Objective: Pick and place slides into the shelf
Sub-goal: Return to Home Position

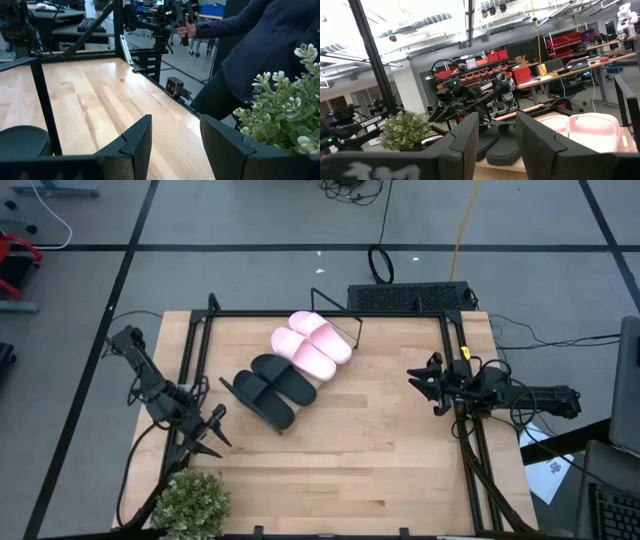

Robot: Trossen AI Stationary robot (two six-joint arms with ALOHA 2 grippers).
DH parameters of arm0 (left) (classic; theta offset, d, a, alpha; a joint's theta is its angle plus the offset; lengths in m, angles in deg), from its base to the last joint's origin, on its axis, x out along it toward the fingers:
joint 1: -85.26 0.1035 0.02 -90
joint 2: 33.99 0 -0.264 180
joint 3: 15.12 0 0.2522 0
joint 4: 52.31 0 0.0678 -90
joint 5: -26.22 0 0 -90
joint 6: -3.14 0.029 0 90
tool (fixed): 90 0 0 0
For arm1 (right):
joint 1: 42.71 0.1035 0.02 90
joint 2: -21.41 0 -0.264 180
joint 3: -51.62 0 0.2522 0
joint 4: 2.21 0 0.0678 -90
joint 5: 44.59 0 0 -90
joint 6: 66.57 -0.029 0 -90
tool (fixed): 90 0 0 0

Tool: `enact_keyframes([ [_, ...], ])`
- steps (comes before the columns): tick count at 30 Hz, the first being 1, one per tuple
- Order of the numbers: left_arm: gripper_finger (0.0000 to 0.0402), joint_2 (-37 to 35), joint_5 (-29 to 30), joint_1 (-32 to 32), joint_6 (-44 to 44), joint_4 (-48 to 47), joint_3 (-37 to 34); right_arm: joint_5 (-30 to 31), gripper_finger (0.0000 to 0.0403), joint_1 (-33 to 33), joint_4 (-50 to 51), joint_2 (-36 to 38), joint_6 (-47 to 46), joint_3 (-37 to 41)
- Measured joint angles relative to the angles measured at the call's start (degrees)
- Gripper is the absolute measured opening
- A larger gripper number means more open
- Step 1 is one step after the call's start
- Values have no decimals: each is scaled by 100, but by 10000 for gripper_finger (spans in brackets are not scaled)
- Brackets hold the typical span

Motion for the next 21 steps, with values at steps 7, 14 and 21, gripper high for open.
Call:
enact_keyframes([
  [7, 166, 0, 0, 0, 105, -7, 0, 0, 121, 0, 33, 0, 27, 2],
  [14, 166, 1, -4, 0, 197, -17, 0, -2, 121, 0, 48, -2, 155, 7],
  [21, 166, 2, -7, 0, 83, -24, 2, 0, 121, 0, 174, -2, 202, 7],
])
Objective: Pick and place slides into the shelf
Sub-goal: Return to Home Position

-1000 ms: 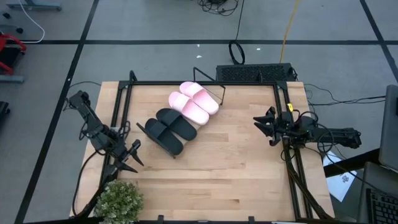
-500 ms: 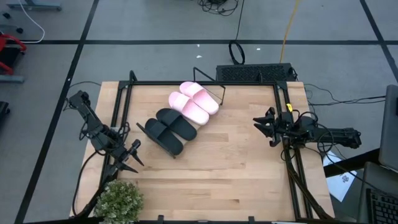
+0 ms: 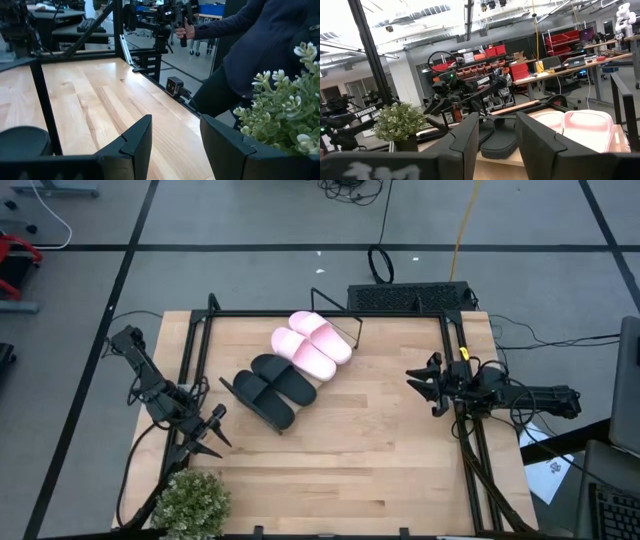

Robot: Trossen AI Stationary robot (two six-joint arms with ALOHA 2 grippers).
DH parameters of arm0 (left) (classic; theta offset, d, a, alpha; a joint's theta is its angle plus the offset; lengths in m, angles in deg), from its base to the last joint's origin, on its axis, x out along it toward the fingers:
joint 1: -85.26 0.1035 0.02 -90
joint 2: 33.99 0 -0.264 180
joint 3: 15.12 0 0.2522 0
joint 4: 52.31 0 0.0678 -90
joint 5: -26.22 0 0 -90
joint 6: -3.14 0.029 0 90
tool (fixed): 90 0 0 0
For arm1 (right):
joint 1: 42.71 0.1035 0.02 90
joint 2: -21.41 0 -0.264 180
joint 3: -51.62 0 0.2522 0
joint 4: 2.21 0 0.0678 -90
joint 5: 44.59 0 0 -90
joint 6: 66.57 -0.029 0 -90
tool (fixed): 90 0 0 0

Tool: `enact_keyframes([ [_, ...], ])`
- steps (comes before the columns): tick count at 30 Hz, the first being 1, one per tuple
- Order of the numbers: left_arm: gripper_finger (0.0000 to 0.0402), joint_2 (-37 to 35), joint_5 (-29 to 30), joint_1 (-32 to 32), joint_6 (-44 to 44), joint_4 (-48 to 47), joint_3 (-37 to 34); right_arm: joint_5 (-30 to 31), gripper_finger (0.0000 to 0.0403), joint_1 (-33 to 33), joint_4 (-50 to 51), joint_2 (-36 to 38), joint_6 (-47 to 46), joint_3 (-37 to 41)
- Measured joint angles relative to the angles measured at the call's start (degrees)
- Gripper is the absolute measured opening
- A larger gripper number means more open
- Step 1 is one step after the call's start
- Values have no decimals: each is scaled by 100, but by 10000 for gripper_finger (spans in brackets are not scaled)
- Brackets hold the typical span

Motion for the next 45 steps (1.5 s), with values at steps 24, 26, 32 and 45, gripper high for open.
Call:
enact_keyframes([
  [24, 166, -2, 0, 0, -642, 107, -7, 17, 121, 0, 18, 0, 101, 0],
  [26, 166, -2, -1, 0, -642, 107, -7, 20, 121, 0, 18, 0, 101, 0],
  [32, 166, -15, -2, 0, -642, 108, -7, 21, 121, 0, 17, 0, 101, 0],
  [45, 166, -87, -313, 1796, -642, 122, -7, 22, 121, 0, 15, 0, 101, 0],
])
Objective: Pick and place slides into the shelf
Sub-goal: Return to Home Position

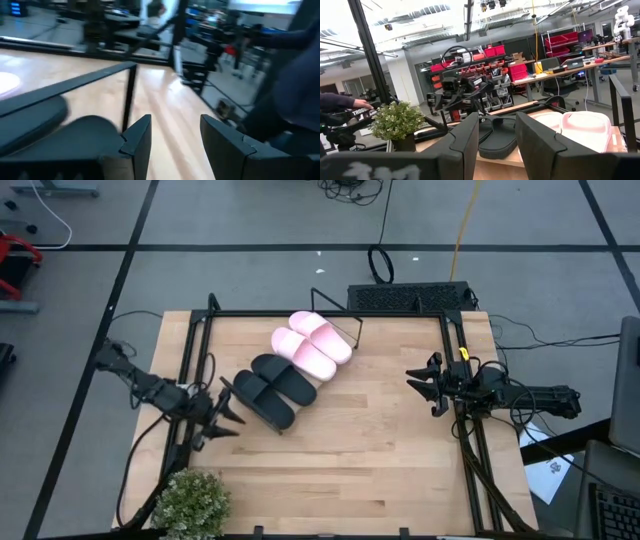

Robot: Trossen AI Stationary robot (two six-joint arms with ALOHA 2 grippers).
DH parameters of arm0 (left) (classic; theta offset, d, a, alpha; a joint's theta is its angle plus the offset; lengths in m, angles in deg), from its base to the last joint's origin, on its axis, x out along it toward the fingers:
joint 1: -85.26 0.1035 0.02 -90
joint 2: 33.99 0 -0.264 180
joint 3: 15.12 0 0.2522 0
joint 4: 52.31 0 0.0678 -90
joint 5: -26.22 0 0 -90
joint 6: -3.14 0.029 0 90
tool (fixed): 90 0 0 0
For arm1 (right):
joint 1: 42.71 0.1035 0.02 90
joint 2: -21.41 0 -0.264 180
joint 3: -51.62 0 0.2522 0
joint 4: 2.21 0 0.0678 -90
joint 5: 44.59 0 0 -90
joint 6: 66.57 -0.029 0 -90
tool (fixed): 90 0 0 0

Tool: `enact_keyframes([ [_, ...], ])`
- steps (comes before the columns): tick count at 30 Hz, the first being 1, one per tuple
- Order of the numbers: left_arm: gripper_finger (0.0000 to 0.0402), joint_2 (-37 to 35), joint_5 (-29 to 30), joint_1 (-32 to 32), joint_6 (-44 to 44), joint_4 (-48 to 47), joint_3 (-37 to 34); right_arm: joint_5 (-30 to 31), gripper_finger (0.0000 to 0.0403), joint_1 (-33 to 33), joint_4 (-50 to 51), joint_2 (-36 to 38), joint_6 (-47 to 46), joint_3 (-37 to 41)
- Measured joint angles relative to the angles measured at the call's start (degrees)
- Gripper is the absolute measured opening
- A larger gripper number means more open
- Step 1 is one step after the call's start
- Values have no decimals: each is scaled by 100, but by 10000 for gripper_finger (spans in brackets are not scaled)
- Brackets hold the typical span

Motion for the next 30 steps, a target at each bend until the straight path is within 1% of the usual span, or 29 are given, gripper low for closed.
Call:
enact_keyframes([
  [2, 166, 0, -4, 229, -11, -11, 0, 0, 121, -2, 1, 0, 0, 0],
  [4, 166, -66, -3, 289, -25, -33, 0, 0, 121, 0, 1, 0, 0, 0],
  [6, 166, -203, 6, 203, -5, -24, 0, 0, 121, -1, -1, 0, 0, 0],
  [10, 166, -583, 24, -182, 4, 0, 0, 1, 121, -2, 1, 0, 0, 0],
  [17, 166, -562, -11, -709, 11, 192, 0, 1, 121, -2, -9, -1, -1, 0],
  [30, 166, -551, -22, -736, 2, 160, 0, 2, 121, -2, -16, 0, -1, 0],
])
